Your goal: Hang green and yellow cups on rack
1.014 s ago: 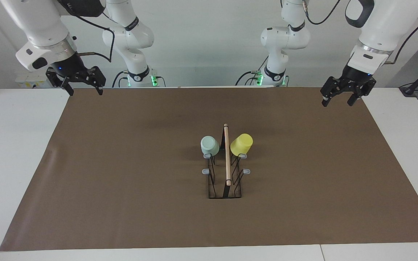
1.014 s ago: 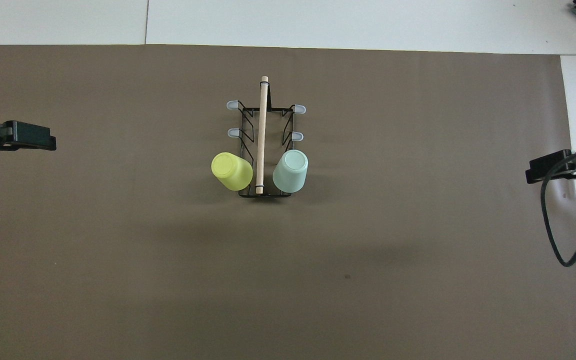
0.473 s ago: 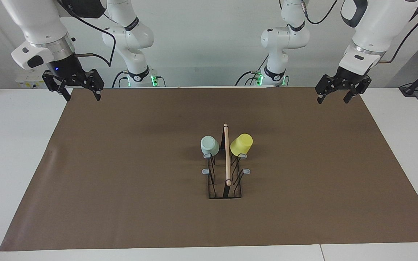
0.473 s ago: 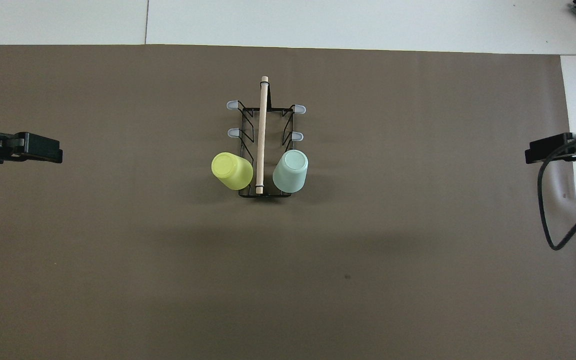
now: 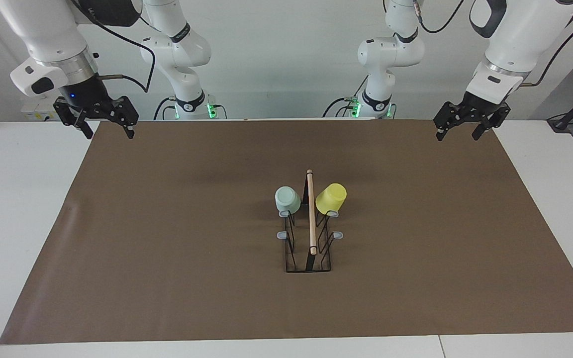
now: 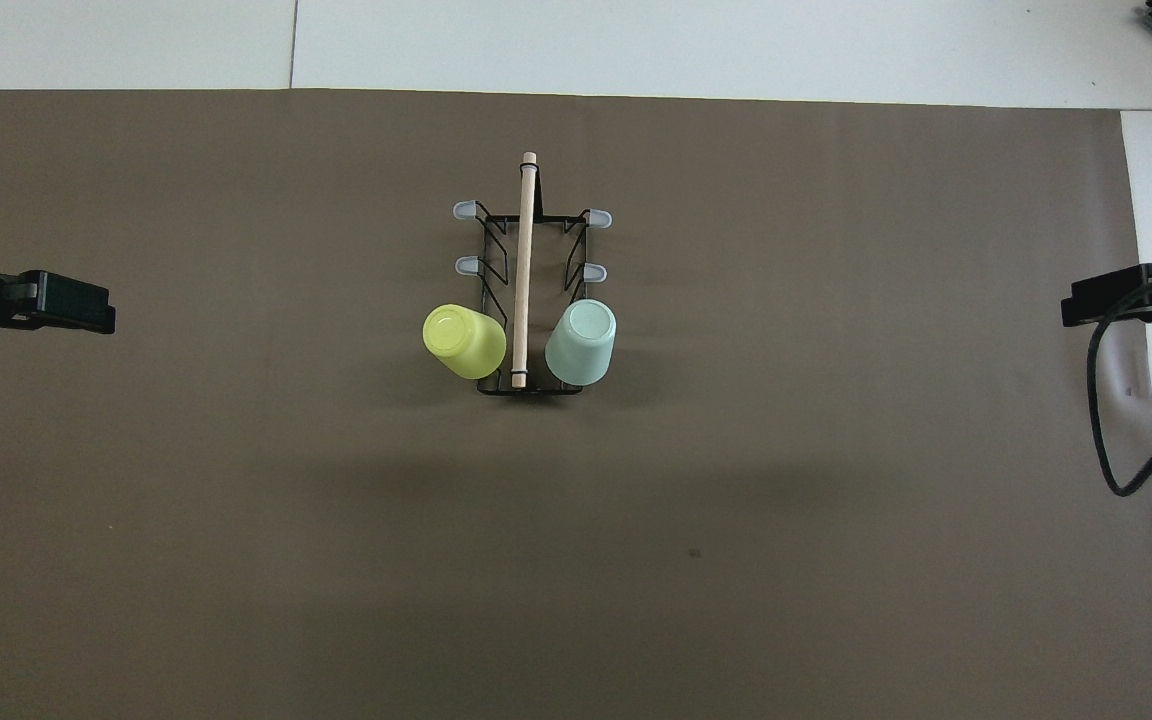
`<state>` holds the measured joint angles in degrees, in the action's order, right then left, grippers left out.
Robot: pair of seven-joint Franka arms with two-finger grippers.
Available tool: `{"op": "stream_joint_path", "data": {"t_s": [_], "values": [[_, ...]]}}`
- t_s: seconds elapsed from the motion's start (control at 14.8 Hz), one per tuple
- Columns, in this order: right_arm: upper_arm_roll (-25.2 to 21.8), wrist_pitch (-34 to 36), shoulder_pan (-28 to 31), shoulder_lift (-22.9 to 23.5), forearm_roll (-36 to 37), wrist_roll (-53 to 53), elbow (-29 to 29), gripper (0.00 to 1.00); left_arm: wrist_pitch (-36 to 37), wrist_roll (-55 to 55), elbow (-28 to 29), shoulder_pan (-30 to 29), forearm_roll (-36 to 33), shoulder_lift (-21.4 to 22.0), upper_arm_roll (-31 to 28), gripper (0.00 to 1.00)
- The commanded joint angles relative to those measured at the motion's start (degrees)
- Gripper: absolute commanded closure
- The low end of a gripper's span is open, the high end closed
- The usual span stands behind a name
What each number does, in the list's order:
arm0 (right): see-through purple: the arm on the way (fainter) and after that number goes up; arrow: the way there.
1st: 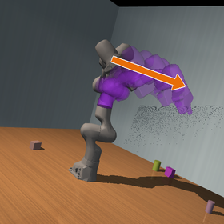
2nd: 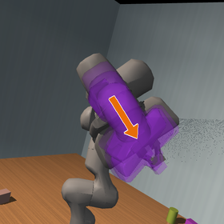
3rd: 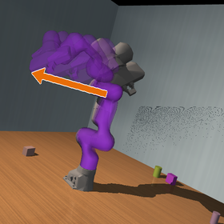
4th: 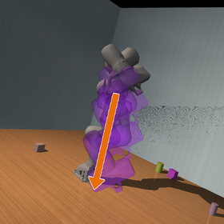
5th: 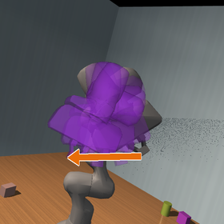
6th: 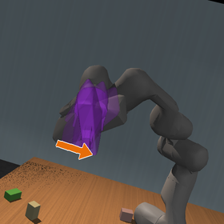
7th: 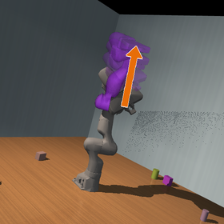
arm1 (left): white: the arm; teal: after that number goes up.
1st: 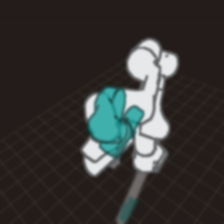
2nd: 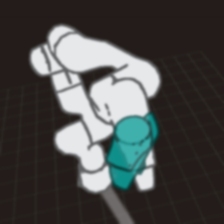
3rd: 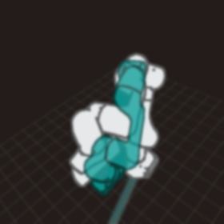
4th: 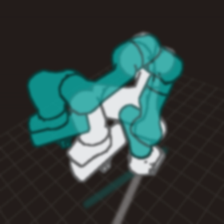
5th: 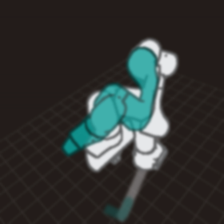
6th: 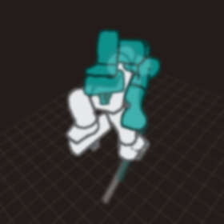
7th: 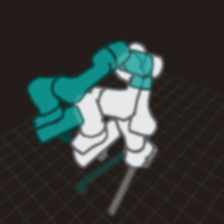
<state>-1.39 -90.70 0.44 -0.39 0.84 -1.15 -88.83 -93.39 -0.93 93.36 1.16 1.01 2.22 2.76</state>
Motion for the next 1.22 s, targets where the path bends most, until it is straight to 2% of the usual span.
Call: {"op": "stream_joint_path", "data": {"t_s": [0.0,0.34,0.54,0.81,1.15], "values": [[0.2,-0.7,0.7,-0.3,-0.8,1.1,-0.9,0.0,1.8,0.8,-1.6,1.7,-0.9,0.0,-2.1,0.0],[0.2,-2.6,1.2,-0.4,-0.8,1.2,-1.5,0.0,3.2,0.8,-3.0,1.9,-1.2,-0.8,-2.1,0.01],[0.2,-2.7,0.9,-0.4,-0.8,2.7,-1.5,0.0,6.0,0.8,-6.0,2.6,-1.2,-2.0,-2.7,0.01],[0.3,-2.2,0.9,-0.5,0.1,-0.2,-1.7,0.0,6.9,0.9,-6.1,3.6,-0.9,-1.8,-3.5,0.01],[0.2,-2.0,0.9,-1.0,0.2,1.1,-2.6,0.0,6.7,4.0,-5.3,4.0,-1.1,-1.5,-4.3,0.0]]}}
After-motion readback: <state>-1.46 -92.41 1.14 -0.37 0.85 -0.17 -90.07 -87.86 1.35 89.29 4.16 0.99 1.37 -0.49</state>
